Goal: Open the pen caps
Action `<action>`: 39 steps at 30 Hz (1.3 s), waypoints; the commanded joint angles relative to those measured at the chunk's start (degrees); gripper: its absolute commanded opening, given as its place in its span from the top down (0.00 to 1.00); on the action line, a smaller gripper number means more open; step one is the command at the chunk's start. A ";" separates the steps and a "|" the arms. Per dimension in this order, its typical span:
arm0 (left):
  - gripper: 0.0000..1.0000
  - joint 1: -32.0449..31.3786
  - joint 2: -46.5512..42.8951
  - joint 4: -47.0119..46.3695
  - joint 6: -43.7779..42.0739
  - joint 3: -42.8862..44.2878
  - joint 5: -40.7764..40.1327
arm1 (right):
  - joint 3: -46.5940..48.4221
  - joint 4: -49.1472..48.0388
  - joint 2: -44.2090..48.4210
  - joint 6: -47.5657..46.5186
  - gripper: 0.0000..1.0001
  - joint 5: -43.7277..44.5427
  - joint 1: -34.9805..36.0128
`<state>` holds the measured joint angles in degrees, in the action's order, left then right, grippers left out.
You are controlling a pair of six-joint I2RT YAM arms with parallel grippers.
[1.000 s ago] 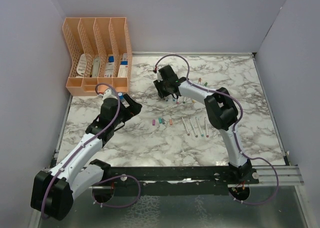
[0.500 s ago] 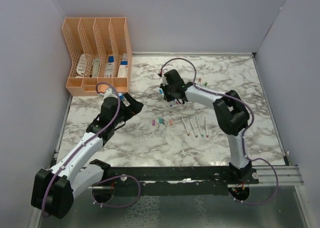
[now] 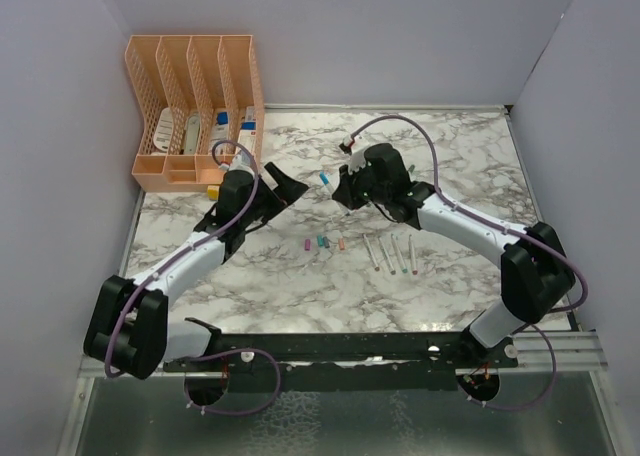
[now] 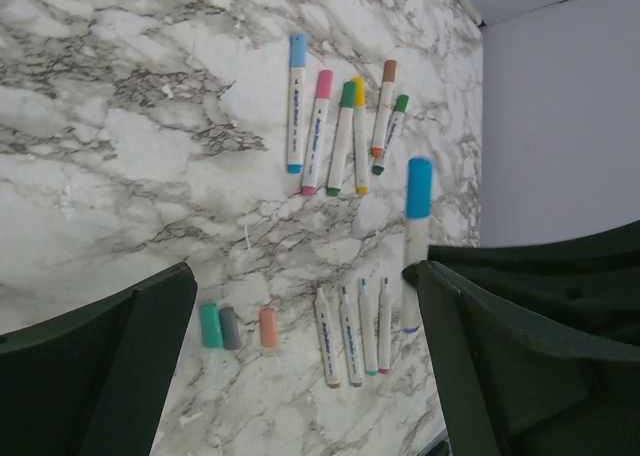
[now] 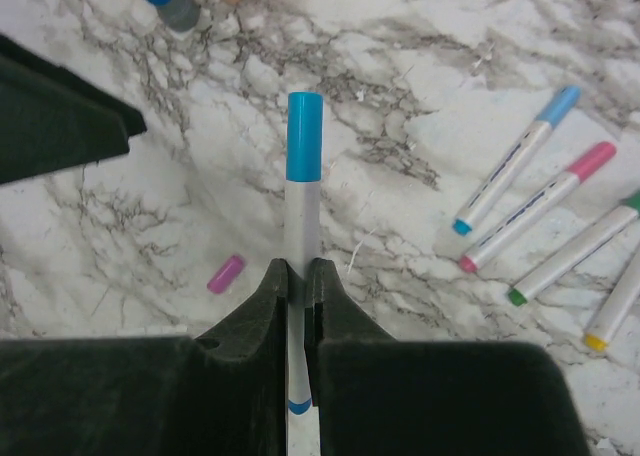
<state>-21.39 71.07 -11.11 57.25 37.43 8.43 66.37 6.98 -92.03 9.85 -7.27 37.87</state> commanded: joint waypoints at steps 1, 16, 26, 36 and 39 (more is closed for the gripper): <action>0.06 -0.35 2.92 -6.05 0.97 4.65 3.30 | -3.33 -0.58 3.44 0.78 0.98 -4.71 1.04; 0.28 -6.20 9.45 -9.32 2.08 8.53 3.35 | -2.07 -0.57 3.91 0.50 0.99 -7.15 4.10; 0.61 -7.00 9.05 -9.50 2.05 7.70 2.38 | -2.42 -0.92 4.88 0.79 0.99 -6.98 4.58; 1.00 -7.01 8.83 -9.54 2.07 7.11 2.55 | -2.34 -0.96 5.60 0.88 0.99 -6.44 4.58; 1.00 -7.06 8.94 -9.58 2.08 7.07 2.65 | -1.81 -0.39 5.32 0.81 0.79 -6.82 4.56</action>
<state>-28.21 80.68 -18.87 59.70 44.60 10.68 62.52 7.27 -88.49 10.48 -12.97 42.00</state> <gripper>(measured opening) 0.104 0.084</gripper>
